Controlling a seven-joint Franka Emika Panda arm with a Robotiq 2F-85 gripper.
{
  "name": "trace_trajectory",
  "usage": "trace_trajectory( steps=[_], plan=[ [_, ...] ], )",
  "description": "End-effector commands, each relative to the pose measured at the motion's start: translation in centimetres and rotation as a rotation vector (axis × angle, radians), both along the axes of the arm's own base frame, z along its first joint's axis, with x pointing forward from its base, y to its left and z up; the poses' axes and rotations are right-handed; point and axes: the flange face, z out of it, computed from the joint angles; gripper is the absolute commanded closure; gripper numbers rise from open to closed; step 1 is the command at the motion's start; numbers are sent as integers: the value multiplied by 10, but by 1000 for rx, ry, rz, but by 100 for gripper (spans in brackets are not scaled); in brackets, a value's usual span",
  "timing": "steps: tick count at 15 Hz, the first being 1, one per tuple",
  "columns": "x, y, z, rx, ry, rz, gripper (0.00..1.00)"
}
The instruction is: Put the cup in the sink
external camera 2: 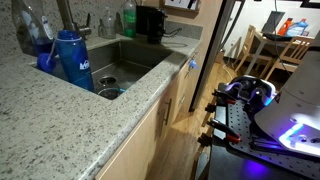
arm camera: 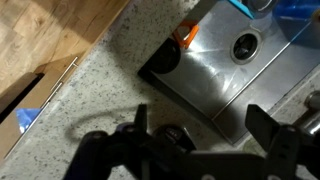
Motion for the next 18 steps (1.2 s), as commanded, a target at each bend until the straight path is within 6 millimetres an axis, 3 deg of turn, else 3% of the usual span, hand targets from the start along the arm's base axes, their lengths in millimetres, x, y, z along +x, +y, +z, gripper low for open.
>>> trace_trajectory(
  steps=[1,4,7,13,18],
  plan=[
    [-1,-14,0,17,-7,-34,0],
    [-1,-21,-3,19,-2,-44,0],
    [3,-10,-5,8,-1,-21,0],
    [31,-8,-6,3,16,-53,0],
    [53,-24,-4,3,16,-126,0]
  ],
)
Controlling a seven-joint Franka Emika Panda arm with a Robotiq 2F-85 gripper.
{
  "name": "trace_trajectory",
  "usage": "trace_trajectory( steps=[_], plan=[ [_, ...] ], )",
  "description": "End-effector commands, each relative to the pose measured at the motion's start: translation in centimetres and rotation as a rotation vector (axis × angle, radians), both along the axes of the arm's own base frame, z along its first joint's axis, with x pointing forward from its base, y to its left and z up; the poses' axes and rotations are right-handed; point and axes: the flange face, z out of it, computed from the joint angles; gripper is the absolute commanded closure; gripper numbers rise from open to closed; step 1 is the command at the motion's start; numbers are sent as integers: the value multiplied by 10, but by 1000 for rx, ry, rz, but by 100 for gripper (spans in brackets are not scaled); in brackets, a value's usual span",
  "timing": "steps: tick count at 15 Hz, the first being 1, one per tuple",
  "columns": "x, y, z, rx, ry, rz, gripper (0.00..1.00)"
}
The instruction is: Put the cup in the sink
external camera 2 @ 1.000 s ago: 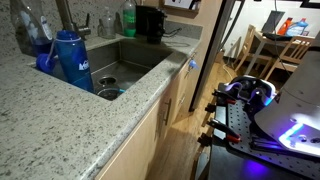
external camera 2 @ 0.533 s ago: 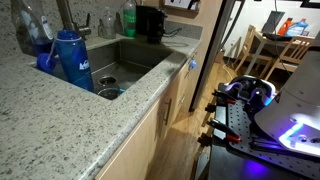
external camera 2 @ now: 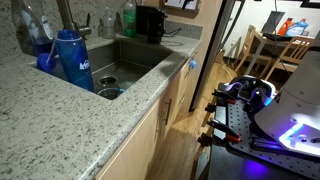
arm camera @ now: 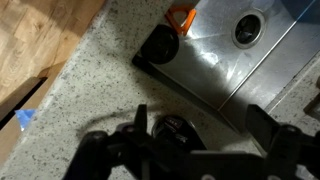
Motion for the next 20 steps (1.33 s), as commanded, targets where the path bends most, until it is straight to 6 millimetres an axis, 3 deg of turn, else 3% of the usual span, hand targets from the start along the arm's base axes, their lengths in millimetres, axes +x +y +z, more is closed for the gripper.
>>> trace_trajectory(
  steps=[1,14,18,20],
  plan=[
    [21,-15,4,-5,2,-72,0],
    [48,-99,-14,11,21,-291,0],
    [49,-99,-9,30,5,-271,0],
    [49,-102,-16,4,6,-275,0]
  ],
)
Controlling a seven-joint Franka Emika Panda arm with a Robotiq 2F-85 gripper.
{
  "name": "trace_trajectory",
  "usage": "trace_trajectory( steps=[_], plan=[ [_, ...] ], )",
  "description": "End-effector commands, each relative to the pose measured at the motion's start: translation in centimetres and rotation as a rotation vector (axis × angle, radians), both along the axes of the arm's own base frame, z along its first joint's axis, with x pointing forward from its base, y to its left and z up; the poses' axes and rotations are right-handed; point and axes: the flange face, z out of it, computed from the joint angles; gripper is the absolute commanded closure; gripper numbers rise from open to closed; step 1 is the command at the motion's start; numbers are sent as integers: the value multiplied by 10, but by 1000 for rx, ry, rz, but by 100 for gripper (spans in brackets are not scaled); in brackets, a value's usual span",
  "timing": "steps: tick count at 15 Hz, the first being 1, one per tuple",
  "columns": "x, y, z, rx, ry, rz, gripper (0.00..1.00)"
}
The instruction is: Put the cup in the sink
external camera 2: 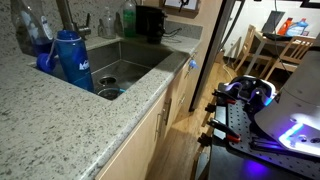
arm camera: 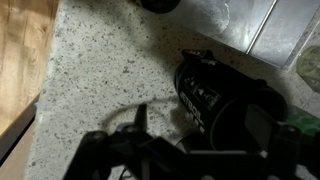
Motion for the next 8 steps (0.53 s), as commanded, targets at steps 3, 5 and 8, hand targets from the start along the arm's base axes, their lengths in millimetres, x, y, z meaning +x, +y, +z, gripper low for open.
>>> trace_trajectory(
  steps=[3,5,8],
  plan=[
    [1,3,2,-8,2,11,0],
    [0,5,2,-16,7,20,0],
    [-3,10,8,-22,0,39,0]
  ],
)
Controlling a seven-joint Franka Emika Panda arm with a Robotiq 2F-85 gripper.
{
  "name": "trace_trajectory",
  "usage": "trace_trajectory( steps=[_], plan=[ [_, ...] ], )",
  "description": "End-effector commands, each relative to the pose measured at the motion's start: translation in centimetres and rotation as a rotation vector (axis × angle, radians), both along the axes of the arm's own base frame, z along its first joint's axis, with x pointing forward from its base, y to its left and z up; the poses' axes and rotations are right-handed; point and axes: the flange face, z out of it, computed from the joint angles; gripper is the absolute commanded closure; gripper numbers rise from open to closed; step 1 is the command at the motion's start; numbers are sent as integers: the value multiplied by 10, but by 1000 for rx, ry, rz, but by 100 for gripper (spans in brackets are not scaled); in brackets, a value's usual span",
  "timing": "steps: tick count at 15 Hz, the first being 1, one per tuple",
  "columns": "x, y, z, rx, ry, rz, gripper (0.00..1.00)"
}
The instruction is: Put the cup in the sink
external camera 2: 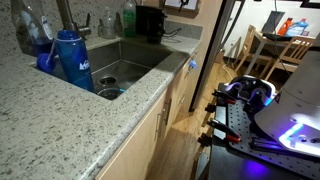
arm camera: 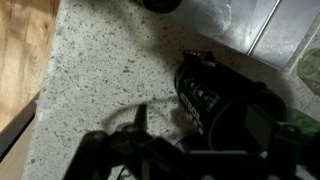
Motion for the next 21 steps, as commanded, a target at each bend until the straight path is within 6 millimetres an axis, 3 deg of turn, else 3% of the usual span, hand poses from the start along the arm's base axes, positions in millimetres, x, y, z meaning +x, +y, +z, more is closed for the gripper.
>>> trace_trajectory(
  steps=[1,10,21],
  plan=[
    [-4,8,9,-13,-11,30,0],
    [12,4,-5,-8,10,-18,0],
    [43,-18,-19,-15,23,-102,0]
  ],
)
